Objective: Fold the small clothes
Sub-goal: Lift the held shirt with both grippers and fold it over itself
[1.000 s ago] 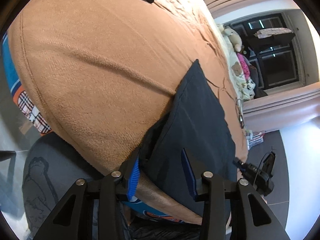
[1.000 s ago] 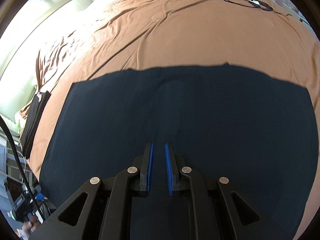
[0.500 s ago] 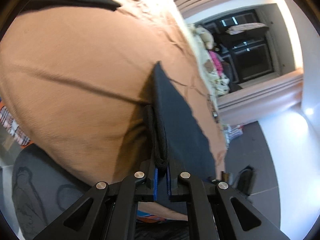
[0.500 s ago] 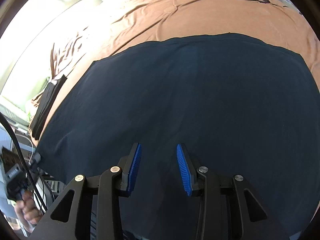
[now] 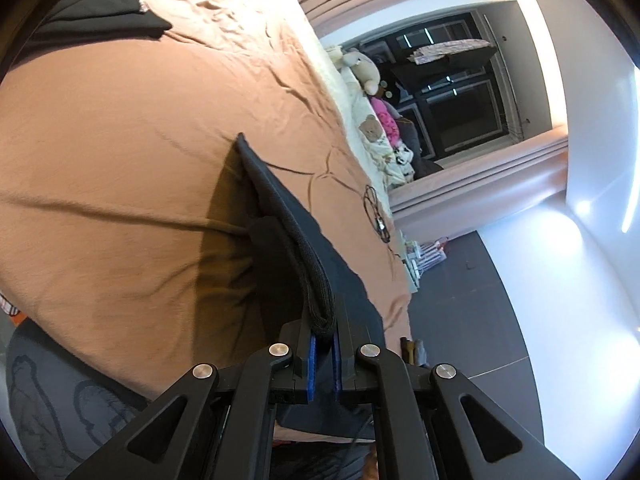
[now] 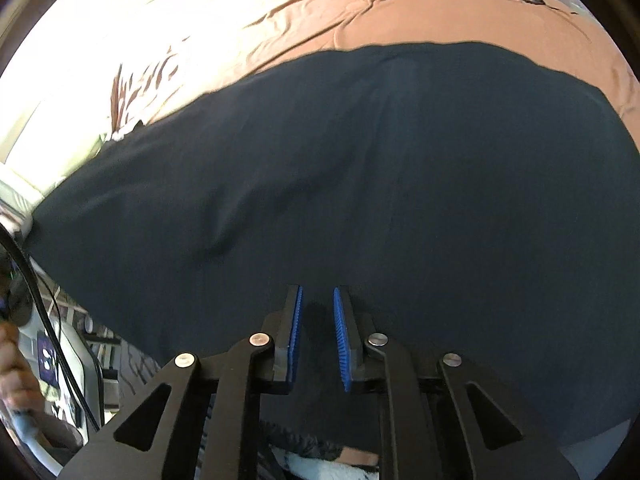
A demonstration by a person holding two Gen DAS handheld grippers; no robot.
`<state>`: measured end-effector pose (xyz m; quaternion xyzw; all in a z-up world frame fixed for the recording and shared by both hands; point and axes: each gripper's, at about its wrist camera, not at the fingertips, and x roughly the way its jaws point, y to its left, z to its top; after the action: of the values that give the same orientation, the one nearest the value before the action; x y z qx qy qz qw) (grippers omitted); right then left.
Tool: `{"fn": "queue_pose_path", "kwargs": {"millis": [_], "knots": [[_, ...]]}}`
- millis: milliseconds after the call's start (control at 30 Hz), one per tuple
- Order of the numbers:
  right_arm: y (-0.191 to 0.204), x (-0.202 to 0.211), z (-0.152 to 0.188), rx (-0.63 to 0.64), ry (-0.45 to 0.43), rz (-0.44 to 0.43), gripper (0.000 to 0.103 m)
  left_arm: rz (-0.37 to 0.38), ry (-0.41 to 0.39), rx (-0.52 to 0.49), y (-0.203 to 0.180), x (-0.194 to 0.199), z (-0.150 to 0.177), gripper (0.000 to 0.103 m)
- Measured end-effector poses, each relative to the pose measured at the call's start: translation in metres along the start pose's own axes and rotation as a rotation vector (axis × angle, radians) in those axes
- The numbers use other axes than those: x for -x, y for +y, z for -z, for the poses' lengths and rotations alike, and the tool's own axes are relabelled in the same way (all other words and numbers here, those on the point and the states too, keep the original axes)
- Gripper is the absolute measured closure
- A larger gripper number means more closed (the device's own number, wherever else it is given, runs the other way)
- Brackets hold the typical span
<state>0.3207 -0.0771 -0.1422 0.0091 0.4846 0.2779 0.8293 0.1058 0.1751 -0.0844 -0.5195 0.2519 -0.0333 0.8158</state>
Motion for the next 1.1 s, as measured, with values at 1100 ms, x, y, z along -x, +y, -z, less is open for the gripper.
{"fn": "queue_pose_path", "kwargs": {"millis": [1100], "knots": [[-0.034,0.033,0.018,-0.047,-0.03,-0.163,0.091,0.095,0.194,-0.267,-0.155,-0.086,0.013,0.097]]}}
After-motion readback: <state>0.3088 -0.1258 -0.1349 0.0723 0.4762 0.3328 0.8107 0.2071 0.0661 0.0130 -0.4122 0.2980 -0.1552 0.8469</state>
